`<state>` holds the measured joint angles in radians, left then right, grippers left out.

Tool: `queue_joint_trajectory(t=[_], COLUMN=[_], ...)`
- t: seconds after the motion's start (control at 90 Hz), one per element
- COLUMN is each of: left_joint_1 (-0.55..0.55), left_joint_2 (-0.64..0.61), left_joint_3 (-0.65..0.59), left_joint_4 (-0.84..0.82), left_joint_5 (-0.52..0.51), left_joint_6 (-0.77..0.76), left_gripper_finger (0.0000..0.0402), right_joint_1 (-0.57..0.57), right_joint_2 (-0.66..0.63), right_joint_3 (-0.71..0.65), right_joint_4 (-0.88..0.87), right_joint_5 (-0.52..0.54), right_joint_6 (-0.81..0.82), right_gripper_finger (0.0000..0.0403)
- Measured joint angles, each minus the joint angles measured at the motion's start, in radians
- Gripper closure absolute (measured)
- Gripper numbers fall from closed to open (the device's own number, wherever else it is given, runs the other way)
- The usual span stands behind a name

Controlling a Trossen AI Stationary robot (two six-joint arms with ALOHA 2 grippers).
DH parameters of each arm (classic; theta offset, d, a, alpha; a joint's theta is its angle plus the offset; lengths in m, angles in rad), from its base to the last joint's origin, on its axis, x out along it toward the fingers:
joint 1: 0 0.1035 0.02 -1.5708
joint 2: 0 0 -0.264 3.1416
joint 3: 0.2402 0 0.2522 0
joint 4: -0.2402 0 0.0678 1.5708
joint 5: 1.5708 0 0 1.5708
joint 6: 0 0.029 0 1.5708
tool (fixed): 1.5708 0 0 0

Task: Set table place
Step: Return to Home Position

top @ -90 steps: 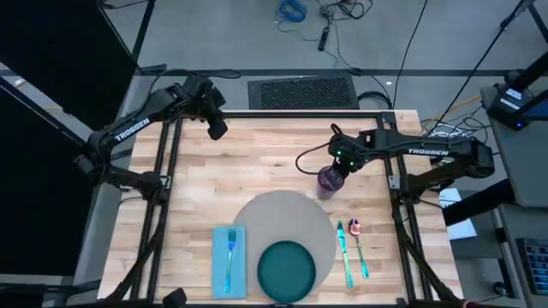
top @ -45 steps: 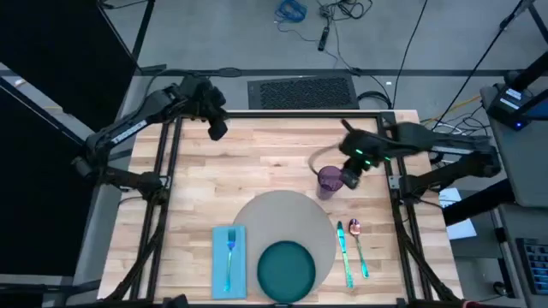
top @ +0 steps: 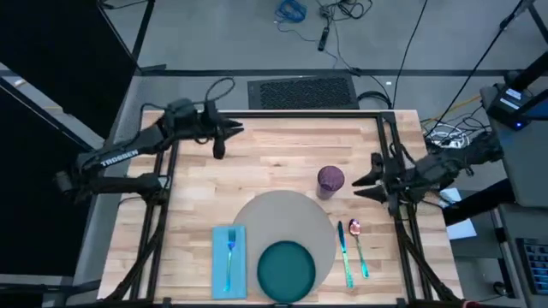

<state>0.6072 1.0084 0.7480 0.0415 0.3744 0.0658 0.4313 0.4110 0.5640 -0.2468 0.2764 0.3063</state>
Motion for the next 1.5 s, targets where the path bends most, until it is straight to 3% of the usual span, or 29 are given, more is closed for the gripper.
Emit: queue_joint_trajectory(t=[0.078,0.189,0.267,0.411,0.611,0.844,1.1,1.289,1.5], left_joint_1=[0.0,0.001,0.003,0.033,0.125,0.206,0.203,0.05,-0.244], left_joint_2=[0.018,0.059,0.076,0.12,0.2,0.128,-0.228,-0.348,-0.404], left_joint_3=[-0.055,-0.11,-0.113,-0.113,-0.114,-0.114,-0.114,-0.18,-0.345], left_joint_4=[0.143,0.331,0.416,0.429,0.665,0.506,-0.02,-0.022,0.039], left_joint_5=[0.011,0.105,0.126,0.132,0.274,0.281,0.066,-0.033,-0.355], left_joint_6=[-0.024,-0.034,-0.041,-0.035,-0.143,-0.133,0.012,-0.067,-0.139], left_gripper_finger=[0.0338,0.0338,0.0338,0.0338,0.0338,0.0338,0.0338,0.0338,0.0338], right_joint_1=[-0.011,-0.042,-0.071,-0.155,-0.313,-0.496,-0.654,-0.687,-0.687], right_joint_2=[-0.083,-0.187,-0.256,-0.364,-0.405,-0.373,-0.322,-0.304,-0.271], right_joint_3=[-0.104,-0.207,-0.245,-0.299,-0.32,-0.346,-0.357,-0.357,-0.357], right_joint_4=[0.135,0.218,0.226,0.215,0.206,0.217,0.254,0.265,0.26], right_joint_5=[-0.057,-0.157,-0.222,-0.274,-0.383,-0.412,-0.528,-0.624,-0.624], right_joint_6=[-0.089,-0.131,-0.16,-0.194,-0.187,-0.135,-0.077,-0.038,-0.035], right_gripper_finger=[0.0288,0.0289,0.0289,0.0289,0.0307,0.036,0.04,0.0393,0.0392])
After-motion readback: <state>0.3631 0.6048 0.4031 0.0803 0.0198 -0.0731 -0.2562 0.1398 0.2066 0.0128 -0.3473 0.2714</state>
